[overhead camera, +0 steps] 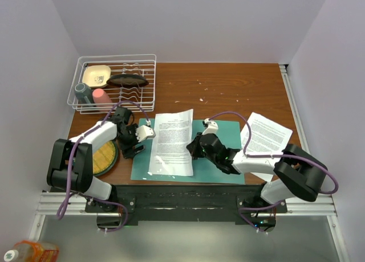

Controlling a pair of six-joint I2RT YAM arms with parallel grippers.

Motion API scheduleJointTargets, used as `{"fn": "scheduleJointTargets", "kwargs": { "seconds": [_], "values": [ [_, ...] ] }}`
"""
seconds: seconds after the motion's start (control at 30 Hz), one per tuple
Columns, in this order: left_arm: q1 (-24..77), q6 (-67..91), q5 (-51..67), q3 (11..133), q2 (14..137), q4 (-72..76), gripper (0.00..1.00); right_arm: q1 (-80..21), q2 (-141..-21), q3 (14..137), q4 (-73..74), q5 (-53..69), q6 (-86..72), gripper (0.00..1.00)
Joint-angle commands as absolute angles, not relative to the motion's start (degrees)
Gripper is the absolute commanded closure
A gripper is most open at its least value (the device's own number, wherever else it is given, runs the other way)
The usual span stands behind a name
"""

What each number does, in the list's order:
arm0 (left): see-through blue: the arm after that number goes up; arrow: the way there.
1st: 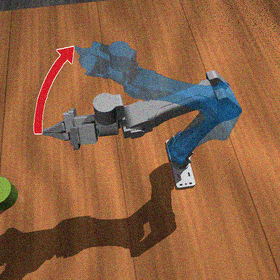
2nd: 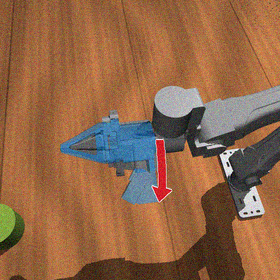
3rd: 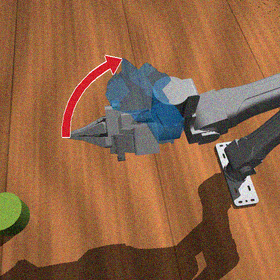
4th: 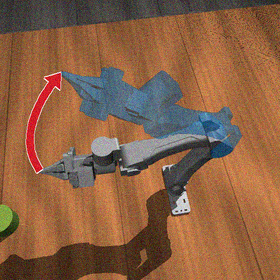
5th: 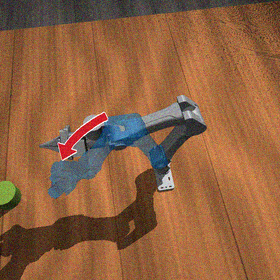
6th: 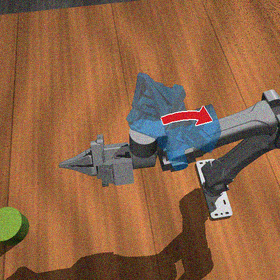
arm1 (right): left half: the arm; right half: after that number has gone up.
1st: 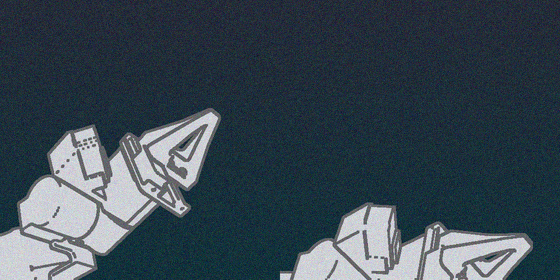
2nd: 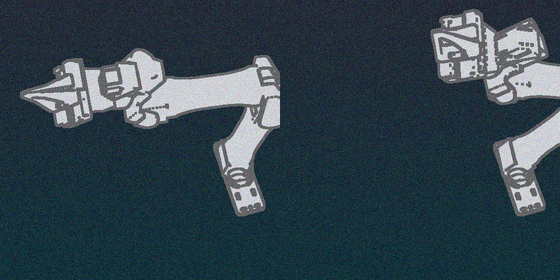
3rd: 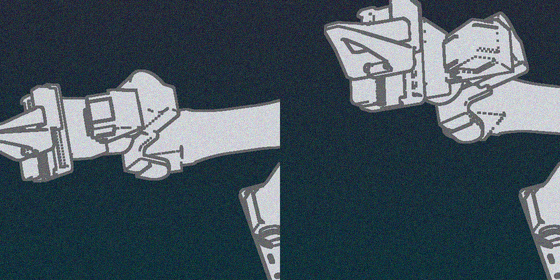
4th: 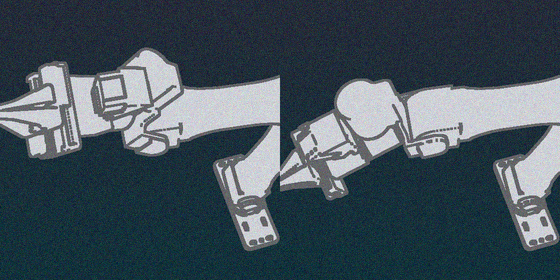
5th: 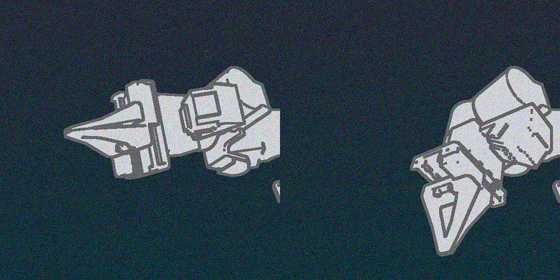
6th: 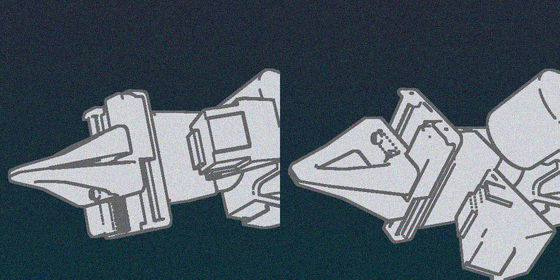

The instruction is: Put the files into the folder

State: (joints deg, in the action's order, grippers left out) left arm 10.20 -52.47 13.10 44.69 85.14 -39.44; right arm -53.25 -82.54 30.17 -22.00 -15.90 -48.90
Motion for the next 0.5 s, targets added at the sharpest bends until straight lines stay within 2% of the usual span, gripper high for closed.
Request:
{"fn": "scheduleJointTargets", "kwargs": {
  "seconds": [0.0,0.47],
  "values": [
    [10.28,-51.5,15.21,42.1,86.66,-39.73,0.17,-55.46,-81.65,29.71,-23.38,-19.68,-52.03,1.0],
    [10.28,-51.33,15.47,41.92,85.96,-39.9,0.17,-56.87,-88.58,32.34,-26.28,-18.9,-50.98,1.0]
  ]
}}
